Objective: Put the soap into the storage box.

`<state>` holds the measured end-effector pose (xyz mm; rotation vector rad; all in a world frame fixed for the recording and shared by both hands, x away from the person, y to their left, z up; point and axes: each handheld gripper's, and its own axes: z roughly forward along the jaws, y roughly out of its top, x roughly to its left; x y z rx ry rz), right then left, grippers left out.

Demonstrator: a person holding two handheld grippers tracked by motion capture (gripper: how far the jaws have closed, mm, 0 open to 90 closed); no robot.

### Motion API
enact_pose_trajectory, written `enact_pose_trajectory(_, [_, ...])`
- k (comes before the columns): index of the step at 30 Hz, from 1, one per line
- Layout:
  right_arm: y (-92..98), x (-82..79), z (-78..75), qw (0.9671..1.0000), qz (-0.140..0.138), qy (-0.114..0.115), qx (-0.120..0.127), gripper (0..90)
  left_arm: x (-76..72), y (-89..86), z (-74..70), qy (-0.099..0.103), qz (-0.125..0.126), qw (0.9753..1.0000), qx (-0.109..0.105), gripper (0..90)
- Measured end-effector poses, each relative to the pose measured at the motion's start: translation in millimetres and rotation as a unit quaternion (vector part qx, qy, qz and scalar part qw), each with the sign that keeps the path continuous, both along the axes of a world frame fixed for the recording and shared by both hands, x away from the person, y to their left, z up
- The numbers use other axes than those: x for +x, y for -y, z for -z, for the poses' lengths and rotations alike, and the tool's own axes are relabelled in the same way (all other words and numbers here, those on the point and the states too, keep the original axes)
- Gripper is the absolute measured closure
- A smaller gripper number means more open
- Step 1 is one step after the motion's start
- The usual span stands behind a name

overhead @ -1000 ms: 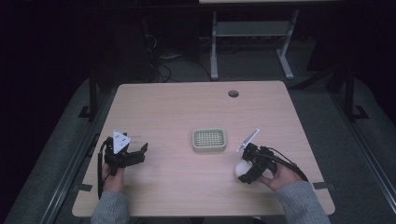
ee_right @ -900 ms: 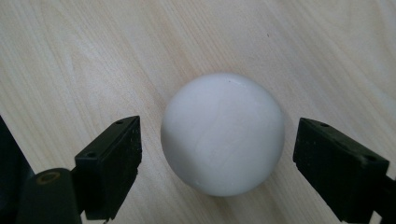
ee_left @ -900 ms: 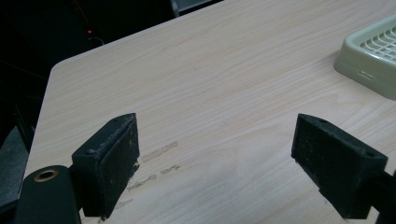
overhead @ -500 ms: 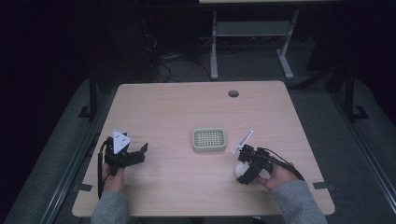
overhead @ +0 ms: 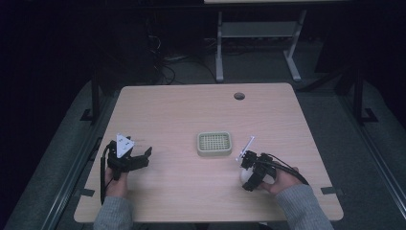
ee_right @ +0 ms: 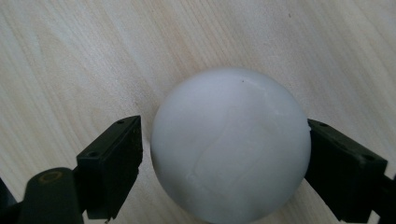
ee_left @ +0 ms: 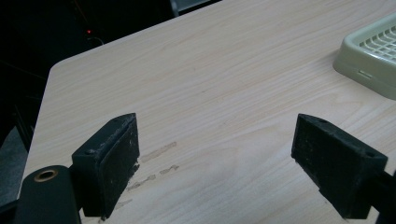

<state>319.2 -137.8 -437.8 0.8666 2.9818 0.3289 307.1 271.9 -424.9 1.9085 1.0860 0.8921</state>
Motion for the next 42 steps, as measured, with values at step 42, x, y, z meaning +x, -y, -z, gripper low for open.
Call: enact_pose_trajectory(42, [-2.1,2.9,1.4,0.9998,-0.014,0.005,-0.011,23.1,0.7,0.1,0.2,0.0,-0.002,1.0,0.001,14.8])
